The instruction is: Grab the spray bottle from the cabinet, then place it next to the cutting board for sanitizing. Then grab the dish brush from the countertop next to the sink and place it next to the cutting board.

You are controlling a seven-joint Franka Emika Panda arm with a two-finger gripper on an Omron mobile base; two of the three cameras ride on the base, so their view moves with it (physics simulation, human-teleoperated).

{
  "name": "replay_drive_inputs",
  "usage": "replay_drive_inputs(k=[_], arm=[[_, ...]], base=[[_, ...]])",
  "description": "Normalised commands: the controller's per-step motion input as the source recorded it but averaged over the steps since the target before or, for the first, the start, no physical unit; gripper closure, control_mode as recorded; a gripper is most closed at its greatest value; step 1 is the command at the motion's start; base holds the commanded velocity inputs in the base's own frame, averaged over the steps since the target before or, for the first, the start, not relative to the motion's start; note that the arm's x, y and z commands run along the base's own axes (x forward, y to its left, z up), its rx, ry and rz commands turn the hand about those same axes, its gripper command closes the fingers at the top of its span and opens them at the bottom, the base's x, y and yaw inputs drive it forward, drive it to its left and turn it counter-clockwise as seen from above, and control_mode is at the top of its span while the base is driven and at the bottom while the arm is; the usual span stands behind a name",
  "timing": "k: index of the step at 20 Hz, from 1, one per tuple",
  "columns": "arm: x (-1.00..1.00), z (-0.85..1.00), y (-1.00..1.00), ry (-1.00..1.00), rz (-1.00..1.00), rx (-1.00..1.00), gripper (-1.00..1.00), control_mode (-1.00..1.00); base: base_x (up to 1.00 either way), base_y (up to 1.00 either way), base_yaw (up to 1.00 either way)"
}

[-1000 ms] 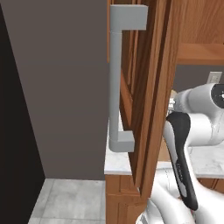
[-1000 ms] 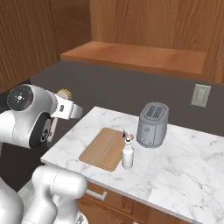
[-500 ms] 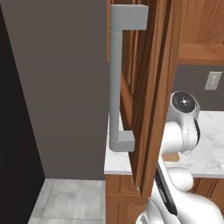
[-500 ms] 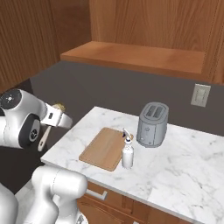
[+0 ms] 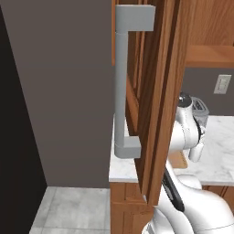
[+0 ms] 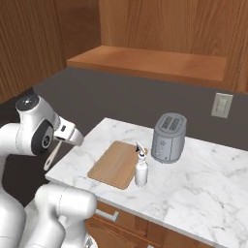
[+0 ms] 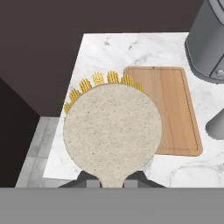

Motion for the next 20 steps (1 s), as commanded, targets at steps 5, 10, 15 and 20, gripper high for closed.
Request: replay_drive_inputs(k=[5, 10, 15, 20], arm=[[0.57, -0.48, 0.0, 0.16, 0.0, 0.0, 1.0, -1.0], [0.63, -0.44, 0.0, 0.11, 0.0, 0.0, 1.0, -1.0], [0.65, -0.39, 0.0, 0.07, 0.0, 0.0, 1.0, -1.0], [0.43, -0.42, -0.06, 0.03, 0.0, 0.0, 1.0, -1.0]], base=[[0.0, 0.0, 0.0], [0.0, 0.0, 0.0], [0.0, 0.0, 0.0], [0.0, 0.0, 0.0]])
